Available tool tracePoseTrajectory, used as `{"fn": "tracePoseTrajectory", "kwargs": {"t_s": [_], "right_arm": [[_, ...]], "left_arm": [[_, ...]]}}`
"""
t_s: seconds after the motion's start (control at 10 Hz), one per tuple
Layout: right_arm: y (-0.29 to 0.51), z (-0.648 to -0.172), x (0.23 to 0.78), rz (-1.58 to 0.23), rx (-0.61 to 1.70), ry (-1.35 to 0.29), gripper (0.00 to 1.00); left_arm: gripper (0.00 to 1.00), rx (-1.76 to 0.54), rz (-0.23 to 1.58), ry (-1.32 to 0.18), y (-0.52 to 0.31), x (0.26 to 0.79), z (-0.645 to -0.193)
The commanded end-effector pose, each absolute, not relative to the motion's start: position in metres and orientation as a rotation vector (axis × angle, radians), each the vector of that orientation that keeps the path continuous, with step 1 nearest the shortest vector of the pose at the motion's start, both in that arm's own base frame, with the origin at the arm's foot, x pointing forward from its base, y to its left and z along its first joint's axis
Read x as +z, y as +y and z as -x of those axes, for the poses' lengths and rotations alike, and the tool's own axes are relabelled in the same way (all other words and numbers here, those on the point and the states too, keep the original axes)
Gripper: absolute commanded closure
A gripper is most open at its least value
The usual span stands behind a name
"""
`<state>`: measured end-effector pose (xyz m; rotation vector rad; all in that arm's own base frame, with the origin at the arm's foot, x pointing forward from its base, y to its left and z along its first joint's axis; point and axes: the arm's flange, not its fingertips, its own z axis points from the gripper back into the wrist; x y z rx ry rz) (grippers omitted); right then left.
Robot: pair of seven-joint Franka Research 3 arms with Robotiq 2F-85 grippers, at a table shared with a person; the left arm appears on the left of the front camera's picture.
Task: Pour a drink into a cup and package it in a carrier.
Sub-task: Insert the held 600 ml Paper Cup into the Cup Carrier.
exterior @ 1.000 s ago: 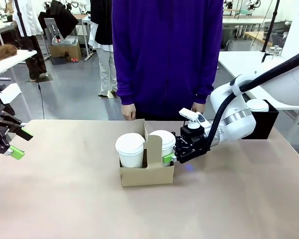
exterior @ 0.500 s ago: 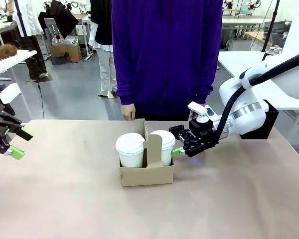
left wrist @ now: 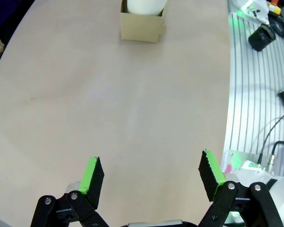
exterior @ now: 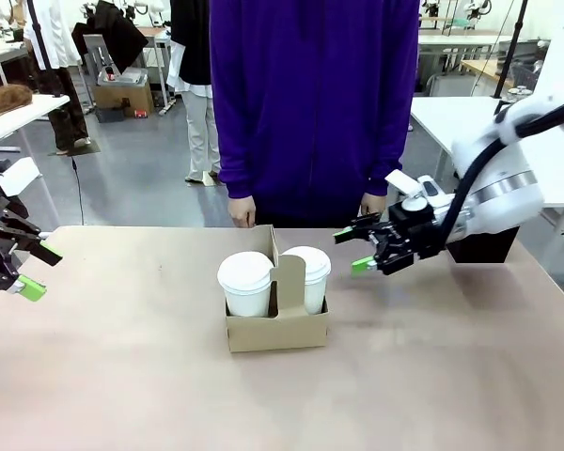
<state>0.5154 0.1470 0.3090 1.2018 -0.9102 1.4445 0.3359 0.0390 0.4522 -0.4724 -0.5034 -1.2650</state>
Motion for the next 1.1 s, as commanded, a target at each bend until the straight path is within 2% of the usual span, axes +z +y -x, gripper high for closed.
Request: {"fn": "tracePoseTrajectory", "kwargs": {"t_s": [0.0,0.2,0.6,0.9,1.0], "right_arm": [[0.109,-0.491,0.345,-1.002,1.347,-0.877,0.0],[0.061,-0.476,0.377,-0.798,1.208,-0.843,0.0],[-0.019,-0.436,0.425,-0.571,0.925,-0.787,0.0],[-0.035,-0.43,0.419,-0.564,0.848,-0.775,0.0],[-0.029,-0.438,0.414,-0.643,0.815,-0.772,0.0]], "left_arm": [[0.0,-1.259,0.491,-0.517,0.038,0.454,-0.335],[0.0,-1.259,0.491,-0.517,0.038,0.454,-0.335],[0.0,-1.259,0.491,-0.517,0.038,0.454,-0.335],[0.0,-1.259,0.491,-0.517,0.038,0.454,-0.335],[0.0,-1.259,0.491,-0.517,0.038,0.454,-0.335]]}}
